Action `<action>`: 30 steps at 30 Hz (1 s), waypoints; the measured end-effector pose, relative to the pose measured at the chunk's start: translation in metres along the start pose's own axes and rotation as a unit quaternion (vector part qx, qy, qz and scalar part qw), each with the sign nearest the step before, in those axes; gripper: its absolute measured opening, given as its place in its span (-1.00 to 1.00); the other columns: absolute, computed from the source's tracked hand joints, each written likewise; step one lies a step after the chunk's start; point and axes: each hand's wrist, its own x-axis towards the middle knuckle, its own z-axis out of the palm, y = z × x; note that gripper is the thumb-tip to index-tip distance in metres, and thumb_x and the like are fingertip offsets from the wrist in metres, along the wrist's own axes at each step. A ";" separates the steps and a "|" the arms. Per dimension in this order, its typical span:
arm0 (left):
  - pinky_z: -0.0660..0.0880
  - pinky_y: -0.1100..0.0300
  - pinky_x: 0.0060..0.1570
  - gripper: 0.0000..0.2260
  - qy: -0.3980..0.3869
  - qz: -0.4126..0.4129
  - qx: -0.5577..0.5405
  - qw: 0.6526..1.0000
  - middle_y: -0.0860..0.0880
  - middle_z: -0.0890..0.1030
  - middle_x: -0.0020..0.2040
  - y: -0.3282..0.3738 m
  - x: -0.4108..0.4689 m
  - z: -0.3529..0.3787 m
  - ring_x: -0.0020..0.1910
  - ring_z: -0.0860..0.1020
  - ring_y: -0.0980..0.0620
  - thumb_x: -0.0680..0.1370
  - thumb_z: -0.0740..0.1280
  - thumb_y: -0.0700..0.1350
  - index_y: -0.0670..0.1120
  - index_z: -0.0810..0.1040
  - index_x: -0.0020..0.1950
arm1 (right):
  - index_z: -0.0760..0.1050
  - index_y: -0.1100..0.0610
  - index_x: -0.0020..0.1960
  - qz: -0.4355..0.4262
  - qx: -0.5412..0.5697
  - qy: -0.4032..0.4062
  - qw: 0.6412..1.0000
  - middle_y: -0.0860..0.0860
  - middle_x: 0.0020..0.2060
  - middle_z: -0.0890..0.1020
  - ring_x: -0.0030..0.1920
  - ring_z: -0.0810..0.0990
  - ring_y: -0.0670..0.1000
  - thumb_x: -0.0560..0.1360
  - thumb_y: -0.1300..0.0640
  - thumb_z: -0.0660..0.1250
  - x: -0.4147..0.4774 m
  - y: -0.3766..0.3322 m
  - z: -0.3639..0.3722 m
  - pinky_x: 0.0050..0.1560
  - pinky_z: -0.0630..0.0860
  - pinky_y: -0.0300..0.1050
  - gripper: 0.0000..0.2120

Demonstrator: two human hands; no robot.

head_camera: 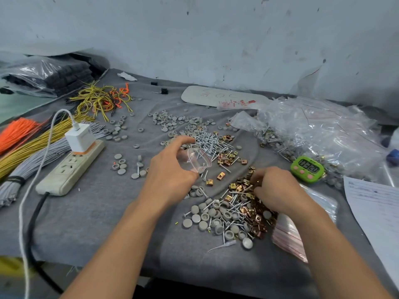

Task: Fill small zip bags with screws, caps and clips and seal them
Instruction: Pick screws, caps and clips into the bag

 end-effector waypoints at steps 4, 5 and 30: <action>0.45 0.37 -0.45 -0.39 -0.007 0.002 0.015 1.000 0.21 0.57 0.05 0.003 -0.001 0.003 -0.37 0.60 0.22 0.42 0.49 -0.22 0.36 0.46 0.29 | 0.61 -0.08 0.02 -0.033 0.033 -0.013 0.999 -0.08 -0.08 0.60 -0.03 0.58 0.02 0.53 0.15 0.42 0.003 0.001 0.001 -0.09 0.45 -0.17 -0.86; 0.44 0.37 -0.45 -0.40 -0.009 0.003 0.018 1.000 0.21 0.58 0.05 0.004 -0.001 0.003 -0.39 0.59 0.21 0.42 0.49 -0.21 0.36 0.46 0.29 | 0.57 -0.08 -0.04 -0.036 0.045 -0.014 0.998 -0.09 -0.12 0.59 -0.06 0.57 0.01 0.52 0.14 0.44 0.003 0.002 0.003 -0.12 0.42 -0.17 -0.87; 0.39 0.45 -0.43 -0.42 -0.008 0.007 0.033 0.999 0.24 0.57 0.02 0.005 -0.001 0.009 -0.35 0.55 0.35 0.41 0.49 -0.18 0.36 0.48 0.28 | 0.57 -0.16 -0.26 -0.005 0.219 0.097 0.971 -0.12 -0.24 0.73 -0.28 0.67 -0.13 0.53 0.18 0.46 -0.002 0.010 -0.002 -0.27 0.58 -0.20 -0.71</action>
